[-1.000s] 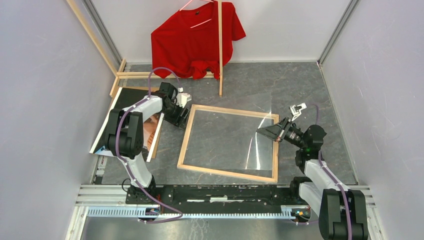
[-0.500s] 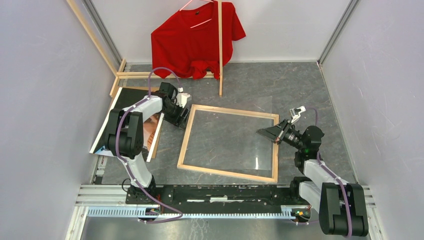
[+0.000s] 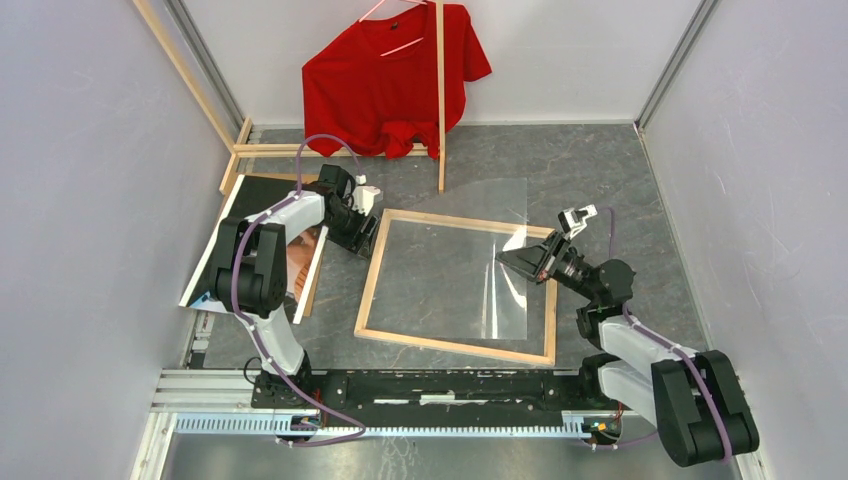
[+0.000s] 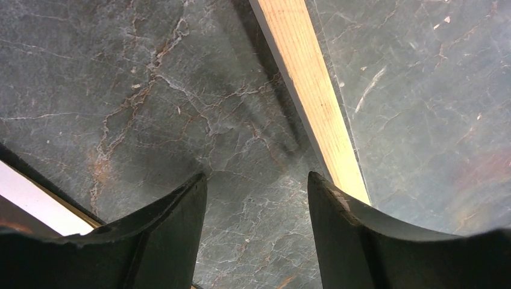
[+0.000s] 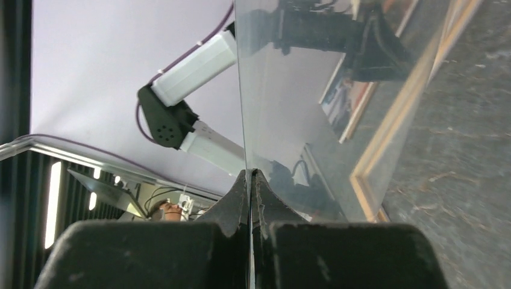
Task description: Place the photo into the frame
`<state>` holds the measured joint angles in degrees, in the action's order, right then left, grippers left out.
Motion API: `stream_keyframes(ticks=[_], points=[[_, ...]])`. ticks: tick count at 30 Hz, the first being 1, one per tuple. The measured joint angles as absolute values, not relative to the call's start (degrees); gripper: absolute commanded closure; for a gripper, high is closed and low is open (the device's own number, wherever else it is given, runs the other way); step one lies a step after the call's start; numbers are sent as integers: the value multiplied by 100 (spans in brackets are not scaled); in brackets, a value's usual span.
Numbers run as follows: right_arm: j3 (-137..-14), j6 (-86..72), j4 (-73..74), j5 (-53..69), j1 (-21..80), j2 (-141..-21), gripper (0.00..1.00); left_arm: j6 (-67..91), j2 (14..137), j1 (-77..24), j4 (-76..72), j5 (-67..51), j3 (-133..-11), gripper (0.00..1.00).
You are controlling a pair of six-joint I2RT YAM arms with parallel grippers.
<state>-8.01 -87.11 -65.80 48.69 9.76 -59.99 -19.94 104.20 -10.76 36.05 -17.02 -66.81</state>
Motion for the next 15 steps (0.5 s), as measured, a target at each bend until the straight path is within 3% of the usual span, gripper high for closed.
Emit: stream_keyframes(ticks=[7, 15], points=[[-989, -9249, -7078, 4300, 1352, -6003, 100, -1994, 10420, -1074, 3616, -1737, -6683, 32], [-1376, -9376, -6692, 3664, 1741, -5970, 100, -1994, 10420, -886, 3835, -2018, -6742, 32]])
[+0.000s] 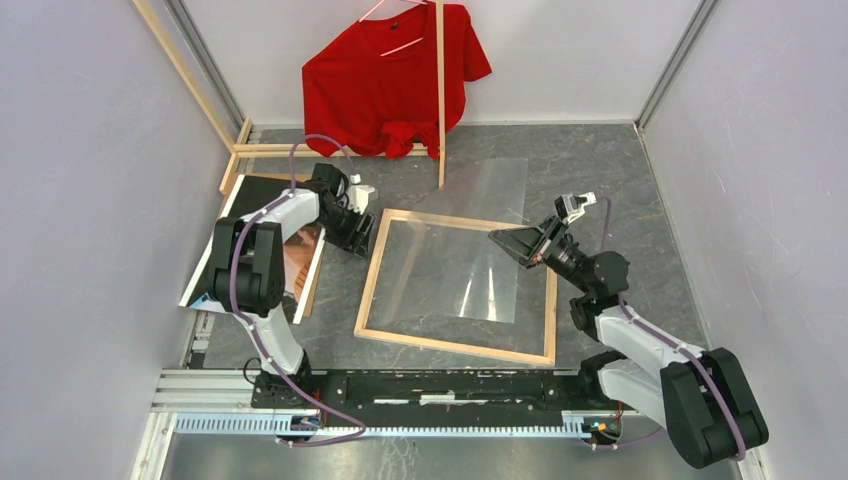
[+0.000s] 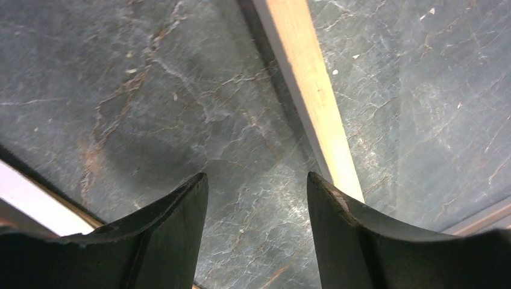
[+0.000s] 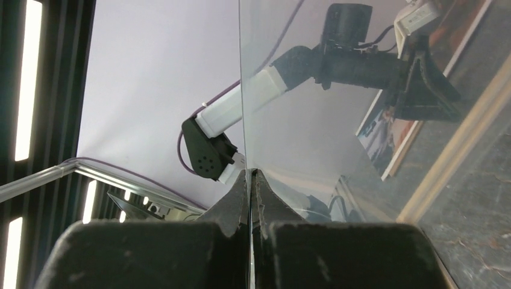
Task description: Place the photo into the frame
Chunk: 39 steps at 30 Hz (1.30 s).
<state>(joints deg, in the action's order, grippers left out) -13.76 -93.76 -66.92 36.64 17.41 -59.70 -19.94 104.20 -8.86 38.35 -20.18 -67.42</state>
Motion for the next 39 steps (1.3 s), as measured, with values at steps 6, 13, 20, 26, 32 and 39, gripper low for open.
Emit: stream_keyframes(ticks=[6, 13, 20, 26, 32, 39], points=[[-1708, -9360, -6556, 3529, 1957, -6082, 100, -1997, 10420, -607, 3903, -2110, -6807, 33], [-1697, -9362, -6547, 3516, 2049, -6104, 100, -1997, 10420, -576, 3918, -2132, -6807, 33], [-1874, -9441, -6713, 3391, 2436, -6320, 100, -1994, 10420, -532, 3944, -2156, -6853, 37], [-2078, -9642, -7102, 3321, 2628, -6390, 100, -1957, 10422, -75, 4007, -2174, -7249, 38], [-2029, -9723, -7240, 3306, 2650, -6379, 100, -1949, 10422, 266, 4001, -2143, -7349, 37], [-1428, -9417, -7083, 3544, 2300, -6637, 100, -1949, 10420, 119, 3981, -2147, -7282, 37]])
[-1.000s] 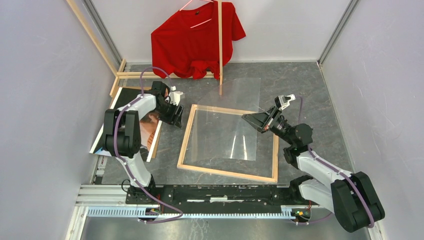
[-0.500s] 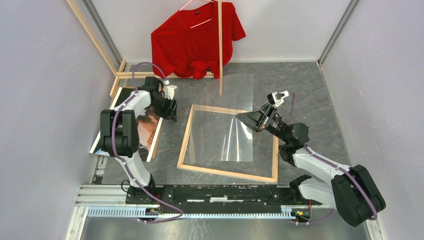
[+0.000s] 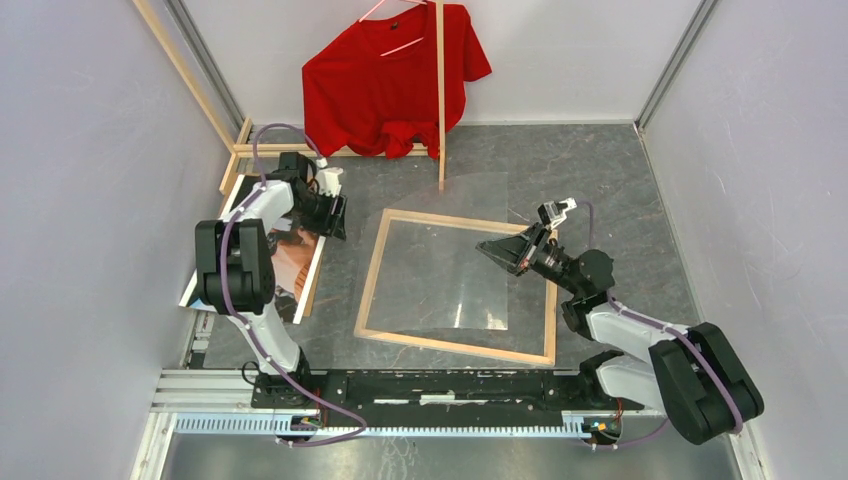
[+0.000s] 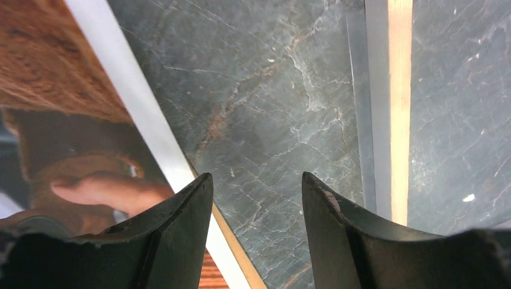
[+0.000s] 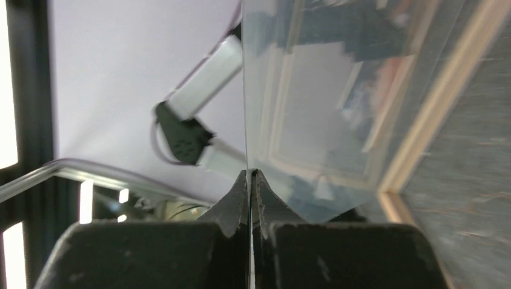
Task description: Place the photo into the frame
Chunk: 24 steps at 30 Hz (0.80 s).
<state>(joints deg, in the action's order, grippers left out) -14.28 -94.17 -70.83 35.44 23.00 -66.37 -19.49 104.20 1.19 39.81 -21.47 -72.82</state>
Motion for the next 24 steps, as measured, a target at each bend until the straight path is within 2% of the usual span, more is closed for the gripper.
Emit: stream_keyframes(ticks=[9, 24], points=[[-991, -7675, -5052, 3948, 1236, -6501, 100, -1949, 10420, -325, 3905, -2104, -6879, 37], [-864, -6298, -3824, 4451, 661, -6549, 100, -1949, 10420, -617, 3870, -2099, -6877, 36]])
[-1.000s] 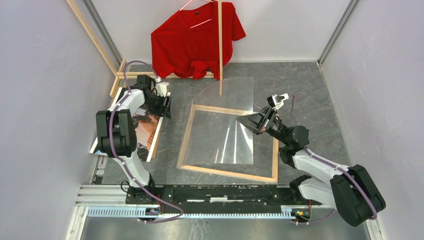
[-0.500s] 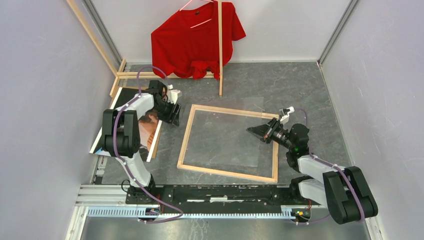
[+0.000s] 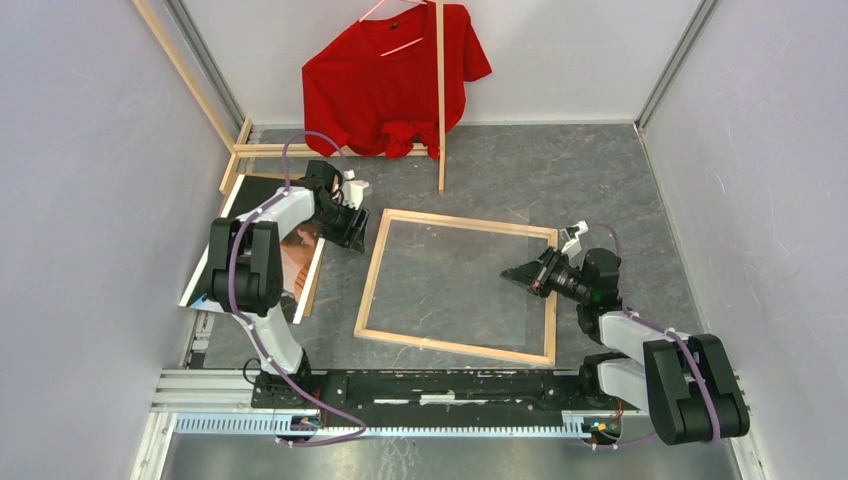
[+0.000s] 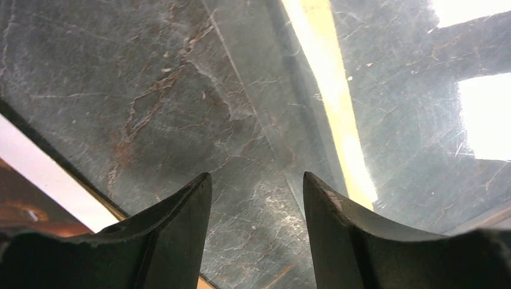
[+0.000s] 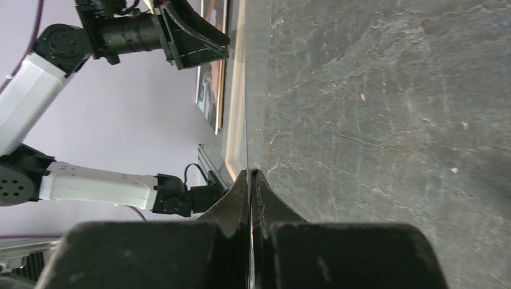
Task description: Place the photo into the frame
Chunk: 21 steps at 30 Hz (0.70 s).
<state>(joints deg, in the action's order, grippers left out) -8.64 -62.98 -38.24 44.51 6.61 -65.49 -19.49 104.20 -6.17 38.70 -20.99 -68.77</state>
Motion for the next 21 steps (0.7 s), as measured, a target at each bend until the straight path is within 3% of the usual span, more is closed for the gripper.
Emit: stream_keyframes(ticks=[21], points=[[-757, -5537, -3218, 4733, 97, -6667, 100, -1914, 10475, -1028, 3830, -1938, -6890, 33]])
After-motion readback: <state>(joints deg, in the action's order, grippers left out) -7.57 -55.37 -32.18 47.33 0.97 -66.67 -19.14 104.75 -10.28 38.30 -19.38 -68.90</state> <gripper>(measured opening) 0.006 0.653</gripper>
